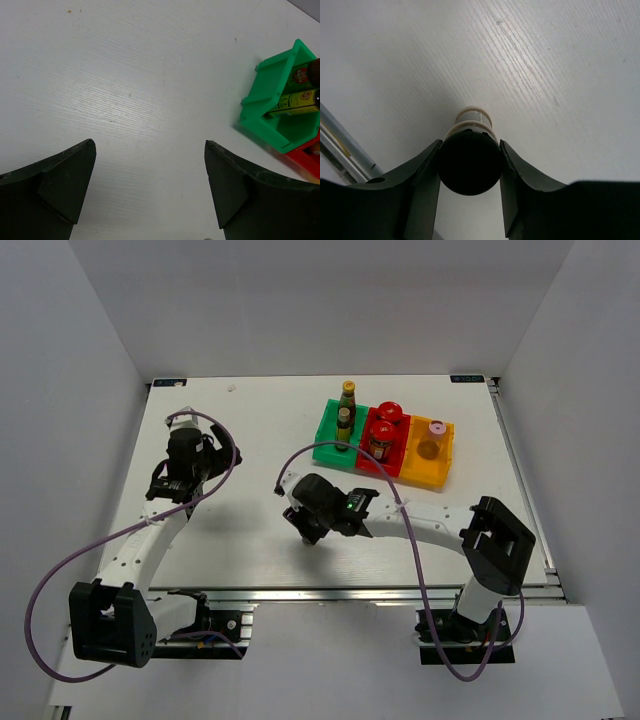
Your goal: Organize the condiment bottles
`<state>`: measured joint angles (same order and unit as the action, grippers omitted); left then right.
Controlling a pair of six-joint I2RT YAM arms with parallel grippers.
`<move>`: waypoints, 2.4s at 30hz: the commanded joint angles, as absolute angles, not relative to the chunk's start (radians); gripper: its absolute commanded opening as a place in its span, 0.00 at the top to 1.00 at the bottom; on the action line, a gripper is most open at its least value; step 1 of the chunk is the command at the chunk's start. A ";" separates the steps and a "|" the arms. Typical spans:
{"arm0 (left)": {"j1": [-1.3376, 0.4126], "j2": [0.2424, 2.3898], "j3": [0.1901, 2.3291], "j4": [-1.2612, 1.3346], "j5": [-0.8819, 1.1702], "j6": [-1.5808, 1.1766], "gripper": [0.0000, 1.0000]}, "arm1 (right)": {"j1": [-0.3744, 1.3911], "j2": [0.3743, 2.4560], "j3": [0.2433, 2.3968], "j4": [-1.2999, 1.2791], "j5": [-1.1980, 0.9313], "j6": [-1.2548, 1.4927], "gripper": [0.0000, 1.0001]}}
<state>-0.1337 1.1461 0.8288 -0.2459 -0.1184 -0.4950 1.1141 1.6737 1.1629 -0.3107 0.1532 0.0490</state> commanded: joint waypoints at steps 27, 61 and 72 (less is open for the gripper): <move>-0.130 1.120 0.825 -0.230 -0.166 -0.482 0.02 | 0.312 1.276 1.097 -0.288 0.244 0.137 0.84; -0.130 1.198 0.850 -0.221 -0.153 -0.479 0.02 | 0.133 1.721 1.247 -0.400 0.176 0.213 0.69; -0.129 1.212 0.854 -0.221 -0.147 -0.488 0.02 | 0.133 1.707 1.256 -0.433 0.163 0.224 0.27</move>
